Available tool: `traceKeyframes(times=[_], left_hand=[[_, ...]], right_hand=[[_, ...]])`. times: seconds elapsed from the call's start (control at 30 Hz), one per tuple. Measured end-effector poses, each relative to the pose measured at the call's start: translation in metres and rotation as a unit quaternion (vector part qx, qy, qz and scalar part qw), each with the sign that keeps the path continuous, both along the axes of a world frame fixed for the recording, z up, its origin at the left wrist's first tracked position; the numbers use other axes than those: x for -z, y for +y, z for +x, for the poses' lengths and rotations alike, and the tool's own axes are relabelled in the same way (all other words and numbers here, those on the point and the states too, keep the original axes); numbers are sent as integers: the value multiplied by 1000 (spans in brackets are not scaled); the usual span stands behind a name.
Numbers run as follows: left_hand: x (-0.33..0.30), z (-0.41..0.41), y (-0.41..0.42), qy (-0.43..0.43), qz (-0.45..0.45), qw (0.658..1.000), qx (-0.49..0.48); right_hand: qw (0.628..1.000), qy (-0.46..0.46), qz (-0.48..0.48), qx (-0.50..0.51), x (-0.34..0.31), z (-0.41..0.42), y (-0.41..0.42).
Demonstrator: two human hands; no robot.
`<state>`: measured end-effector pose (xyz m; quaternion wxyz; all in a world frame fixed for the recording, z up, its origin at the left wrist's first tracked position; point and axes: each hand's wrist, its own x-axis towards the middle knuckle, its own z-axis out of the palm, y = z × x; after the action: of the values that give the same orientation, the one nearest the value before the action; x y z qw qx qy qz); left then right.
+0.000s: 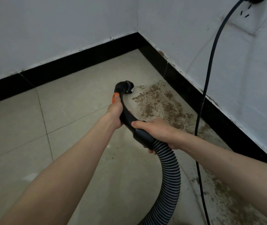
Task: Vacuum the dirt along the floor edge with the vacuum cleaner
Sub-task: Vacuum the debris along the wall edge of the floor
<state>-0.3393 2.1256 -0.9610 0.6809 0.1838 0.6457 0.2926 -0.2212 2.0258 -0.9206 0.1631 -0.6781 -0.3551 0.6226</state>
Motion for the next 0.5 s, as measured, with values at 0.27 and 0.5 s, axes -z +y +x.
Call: traceKeyframes(times=[0.27,0.5], left_hand=[[4,29,8,2,17,1000,25],[12,54,24,17,33,997,61]], right_hand=[[998,7,-8,55,1,19,-1],[994,18,-12,109,14,34,5]])
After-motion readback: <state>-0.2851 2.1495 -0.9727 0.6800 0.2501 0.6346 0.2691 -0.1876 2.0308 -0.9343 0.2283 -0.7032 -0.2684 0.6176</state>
